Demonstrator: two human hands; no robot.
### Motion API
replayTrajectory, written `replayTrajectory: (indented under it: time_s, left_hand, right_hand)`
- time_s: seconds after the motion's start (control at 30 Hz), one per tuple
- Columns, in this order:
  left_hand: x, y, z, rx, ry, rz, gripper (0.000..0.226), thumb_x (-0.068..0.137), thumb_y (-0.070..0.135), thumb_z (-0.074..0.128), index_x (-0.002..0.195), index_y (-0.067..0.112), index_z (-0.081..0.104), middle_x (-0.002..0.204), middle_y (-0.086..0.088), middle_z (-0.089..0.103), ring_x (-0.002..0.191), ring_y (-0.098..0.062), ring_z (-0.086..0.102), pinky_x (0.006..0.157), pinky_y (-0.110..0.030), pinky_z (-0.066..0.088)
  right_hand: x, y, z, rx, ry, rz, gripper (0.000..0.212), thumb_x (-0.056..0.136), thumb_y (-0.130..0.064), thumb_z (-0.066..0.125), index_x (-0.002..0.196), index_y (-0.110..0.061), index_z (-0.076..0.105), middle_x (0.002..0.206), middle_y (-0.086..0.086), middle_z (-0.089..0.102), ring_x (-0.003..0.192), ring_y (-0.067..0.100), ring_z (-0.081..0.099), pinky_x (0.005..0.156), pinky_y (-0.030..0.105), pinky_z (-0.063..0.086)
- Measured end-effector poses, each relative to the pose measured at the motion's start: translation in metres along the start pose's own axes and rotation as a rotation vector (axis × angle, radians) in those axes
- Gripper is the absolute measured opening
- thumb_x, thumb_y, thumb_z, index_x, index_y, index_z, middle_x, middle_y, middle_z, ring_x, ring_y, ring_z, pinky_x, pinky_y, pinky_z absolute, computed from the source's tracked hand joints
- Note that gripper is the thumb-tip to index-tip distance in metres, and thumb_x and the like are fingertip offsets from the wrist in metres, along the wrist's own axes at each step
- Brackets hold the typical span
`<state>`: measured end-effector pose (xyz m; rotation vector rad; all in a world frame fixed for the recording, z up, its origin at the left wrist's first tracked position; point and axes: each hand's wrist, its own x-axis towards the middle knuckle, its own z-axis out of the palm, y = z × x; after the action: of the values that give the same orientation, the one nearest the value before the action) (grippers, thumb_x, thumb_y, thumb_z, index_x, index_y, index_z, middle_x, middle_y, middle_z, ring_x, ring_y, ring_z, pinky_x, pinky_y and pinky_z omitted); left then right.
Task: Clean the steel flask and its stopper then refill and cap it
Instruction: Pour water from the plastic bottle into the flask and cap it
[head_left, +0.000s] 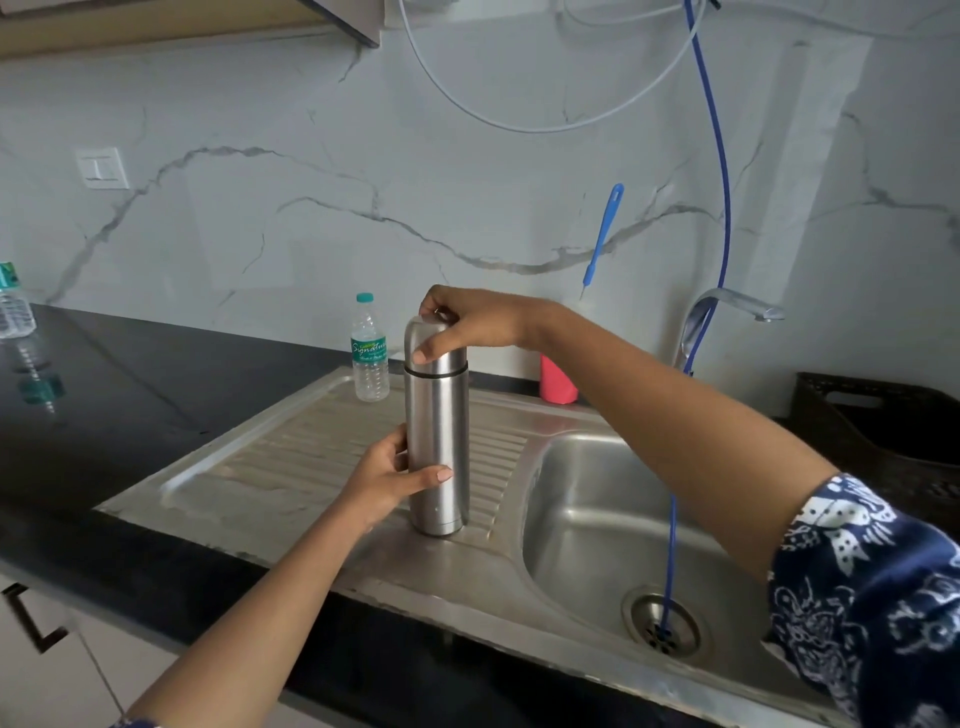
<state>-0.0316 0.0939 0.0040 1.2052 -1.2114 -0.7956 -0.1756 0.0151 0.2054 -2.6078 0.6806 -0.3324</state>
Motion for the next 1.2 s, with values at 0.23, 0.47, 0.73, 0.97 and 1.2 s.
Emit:
replayTrajectory:
  time_s: [0.23,0.47,0.73,0.97,1.2]
  left_hand:
    - [-0.003,0.002,0.007,0.015,0.060,0.048,0.095,0.026,0.063,0.089,0.110,0.030,0.058,0.103,0.008,0.071,0.098,-0.010,0.068,0.080,-0.022,0.054]
    - [-0.003,-0.002,0.011,0.014,0.114,0.057,0.086,0.032,0.060,0.091,0.106,0.029,0.061,0.099,0.007,0.074,0.101,-0.016,0.068,0.087,-0.031,0.052]
    - [-0.006,0.003,0.010,0.007,0.071,0.031,0.094,0.029,0.062,0.090,0.111,0.030,0.057,0.108,0.003,0.070,0.106,-0.015,0.065,0.087,-0.029,0.050]
    - [-0.002,0.012,-0.009,-0.025,-0.031,-0.037,0.097,0.038,0.065,0.087,0.120,0.028,0.054,0.120,0.002,0.066,0.113,-0.020,0.060,0.100,-0.045,0.046]
    - [0.015,0.017,-0.025,-0.071,-0.277,-0.156,0.106,0.039,0.039,0.096,0.132,0.024,0.046,0.118,-0.001,0.068,0.115,-0.019,0.061,0.096,-0.031,0.050]
  right_hand:
    - [-0.001,0.005,0.047,0.454,0.378,0.029,0.038,0.070,-0.024,0.082,0.101,-0.017,0.060,0.089,-0.003,0.063,0.082,0.013,0.062,0.078,0.028,0.052]
    - [-0.003,-0.006,0.065,0.360,0.654,0.092,0.050,0.070,-0.045,0.079,0.107,-0.017,0.059,0.093,-0.005,0.064,0.088,0.016,0.062,0.078,0.031,0.053]
    - [-0.007,-0.008,0.059,0.148,0.596,0.162,0.071,0.063,-0.068,0.072,0.111,-0.020,0.051,0.104,0.000,0.060,0.100,0.020,0.056,0.086,0.042,0.049]
    - [-0.013,0.008,0.019,0.336,0.327,0.101,0.061,0.067,-0.030,0.085,0.115,-0.010,0.052,0.100,0.001,0.055,0.092,0.015,0.053,0.073,0.022,0.045]
    - [-0.009,0.037,0.002,0.626,-0.033,0.018,0.051,0.082,0.001,0.069,0.127,-0.016,0.052,0.120,0.003,0.057,0.112,0.016,0.056,0.103,0.032,0.044]
